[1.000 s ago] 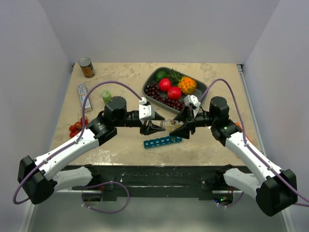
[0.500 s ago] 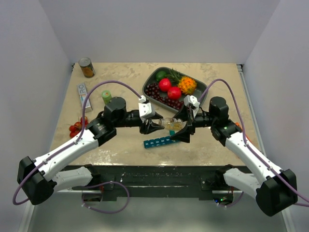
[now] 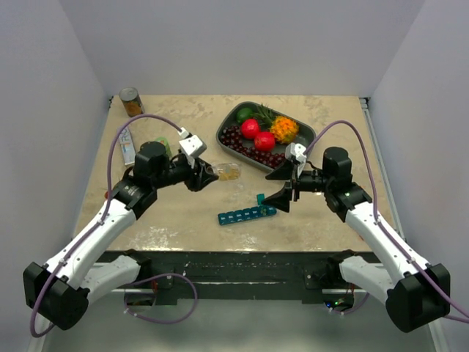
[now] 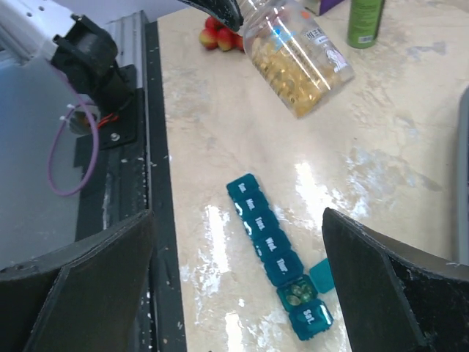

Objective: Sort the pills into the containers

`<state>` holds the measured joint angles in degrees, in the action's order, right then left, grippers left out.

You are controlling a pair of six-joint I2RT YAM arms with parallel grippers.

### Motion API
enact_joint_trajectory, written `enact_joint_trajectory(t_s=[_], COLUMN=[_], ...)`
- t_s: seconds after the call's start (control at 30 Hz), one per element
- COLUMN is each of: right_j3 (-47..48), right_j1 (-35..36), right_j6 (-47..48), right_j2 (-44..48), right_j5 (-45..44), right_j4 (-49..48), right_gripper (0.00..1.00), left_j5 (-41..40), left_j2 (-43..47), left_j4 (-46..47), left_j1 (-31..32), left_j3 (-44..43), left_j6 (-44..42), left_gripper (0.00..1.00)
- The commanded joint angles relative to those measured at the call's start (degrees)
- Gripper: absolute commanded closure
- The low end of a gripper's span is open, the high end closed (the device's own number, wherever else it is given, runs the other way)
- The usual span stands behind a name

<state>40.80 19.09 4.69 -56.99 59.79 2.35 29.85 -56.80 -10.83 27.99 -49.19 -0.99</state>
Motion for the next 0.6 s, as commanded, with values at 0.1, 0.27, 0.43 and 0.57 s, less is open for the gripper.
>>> enact_joint_trajectory(t_s=[0.1,0.27,0.43,0.57], right_j3=[-0.8,-2.1,-2.6,-3.3], right_j1=[-1.2,-1.3,-1.4,-1.4], right_j6=[3.9,4.1,4.0,3.8], right_j2=[2.5,3.2,4.0,4.3], right_j5=[-7.4,-9.2,-10.0,-10.0], right_j4=[2.1,1.9,1.6,1.2], right_gripper=[0.01,0.01,0.01,0.01], left_j5=[-10.8,-22.8,-29.6,-33.7], left_j2=[-3.4,-11.8,-18.1,-21.4], left_j4=[-8.2,-20.0,-25.7,-27.1], left_j1=[-12.1,-17.4,-18.9,-20.1], left_j3=[-0.6,-7.6,-10.9,-13.0], left_j6=[11.9,17.5,18.1,16.7], left_gripper=[1.00,1.00,1.00,1.00])
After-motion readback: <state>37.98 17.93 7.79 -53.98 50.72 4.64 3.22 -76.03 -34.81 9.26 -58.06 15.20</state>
